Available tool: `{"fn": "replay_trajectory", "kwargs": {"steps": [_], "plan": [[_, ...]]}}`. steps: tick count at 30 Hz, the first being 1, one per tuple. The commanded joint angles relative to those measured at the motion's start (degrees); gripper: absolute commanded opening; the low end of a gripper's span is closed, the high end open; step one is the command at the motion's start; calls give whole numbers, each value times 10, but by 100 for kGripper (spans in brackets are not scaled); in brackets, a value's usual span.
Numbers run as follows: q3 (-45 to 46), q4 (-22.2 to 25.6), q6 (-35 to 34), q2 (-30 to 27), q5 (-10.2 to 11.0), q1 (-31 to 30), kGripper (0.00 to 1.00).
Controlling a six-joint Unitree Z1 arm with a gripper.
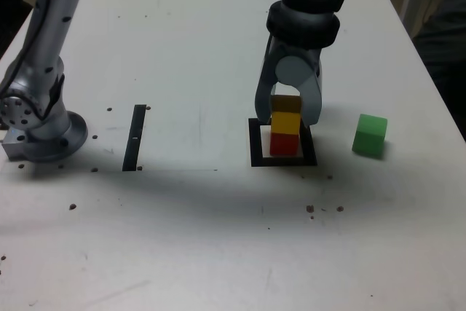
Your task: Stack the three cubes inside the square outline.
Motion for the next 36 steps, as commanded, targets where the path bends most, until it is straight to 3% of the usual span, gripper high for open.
{"fn": "replay_trajectory", "kwargs": {"steps": [1,3,14,21,28,36], "plan": [[6,-5,1,3,-2,2,95],[8,-6,1,3,-2,2,99],[15,-7,1,-6,5,2,100],[10,12,-2,-34,43,6,100],[-41,59,2,-54,89,13,100],[-163,108,37,-14,99,14,100]]}}
